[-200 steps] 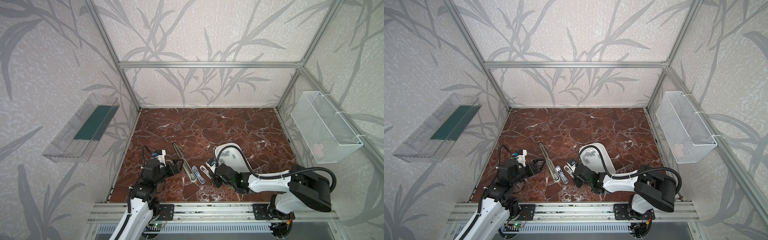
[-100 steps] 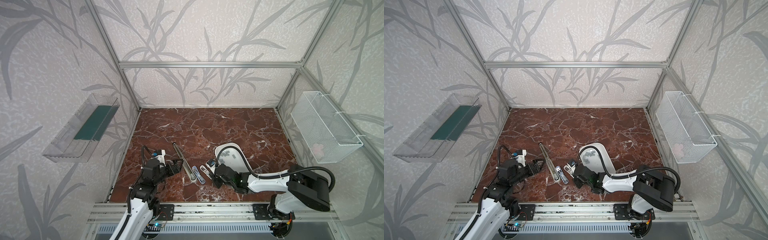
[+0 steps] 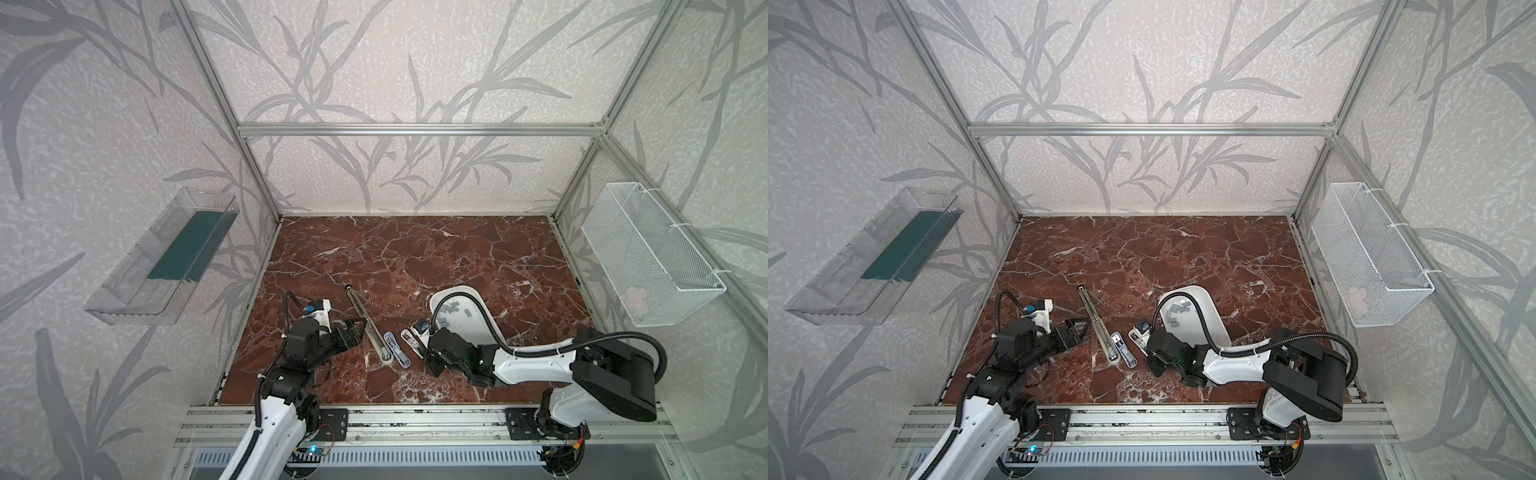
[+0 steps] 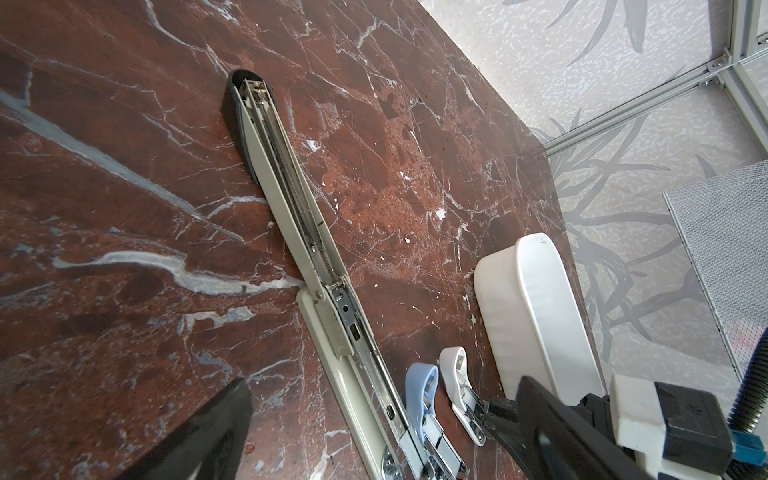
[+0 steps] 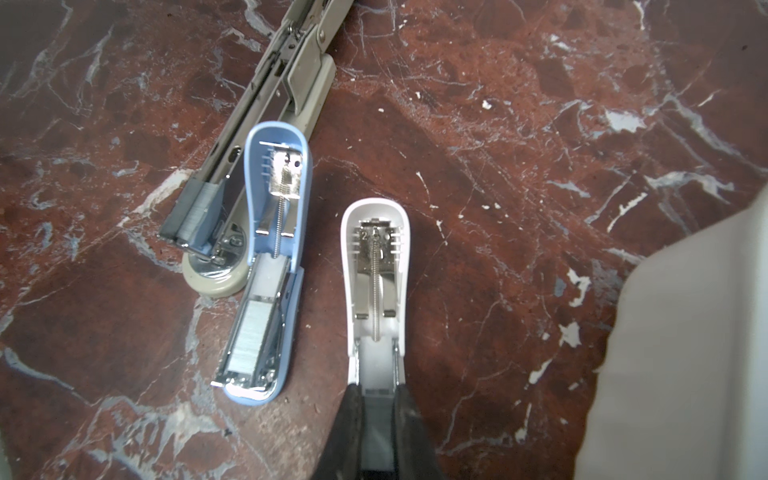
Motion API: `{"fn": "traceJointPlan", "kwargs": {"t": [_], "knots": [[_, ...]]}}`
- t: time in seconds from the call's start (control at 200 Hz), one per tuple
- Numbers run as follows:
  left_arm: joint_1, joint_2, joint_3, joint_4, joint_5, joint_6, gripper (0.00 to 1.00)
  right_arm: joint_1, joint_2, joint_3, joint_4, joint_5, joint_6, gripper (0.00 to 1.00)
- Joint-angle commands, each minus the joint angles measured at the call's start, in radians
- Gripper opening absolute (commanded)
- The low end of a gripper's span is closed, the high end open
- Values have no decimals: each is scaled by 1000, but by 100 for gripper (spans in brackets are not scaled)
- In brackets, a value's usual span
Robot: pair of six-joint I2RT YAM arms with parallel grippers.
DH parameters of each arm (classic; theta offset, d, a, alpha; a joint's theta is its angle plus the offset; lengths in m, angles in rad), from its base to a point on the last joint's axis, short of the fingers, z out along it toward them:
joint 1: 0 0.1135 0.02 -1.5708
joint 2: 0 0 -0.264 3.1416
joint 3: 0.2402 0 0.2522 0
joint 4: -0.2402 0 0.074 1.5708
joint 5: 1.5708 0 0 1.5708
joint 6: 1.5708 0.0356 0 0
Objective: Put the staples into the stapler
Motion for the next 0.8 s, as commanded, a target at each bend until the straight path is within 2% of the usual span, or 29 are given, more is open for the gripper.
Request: {"fn": "traceJointPlan", "kwargs": {"t": [0.0,0.54,0.795], "knots": [[-4,-11,-2,-9,-10,3,99,7,-3,18,-30,19,-1,5],[-3,-15,-3,-10,-15,3,99,9,-89,-8,-97,20,19,21],[-3,-16,-2,-10,-15,3,99,9,-66,1,-83,7,18,21]]}}
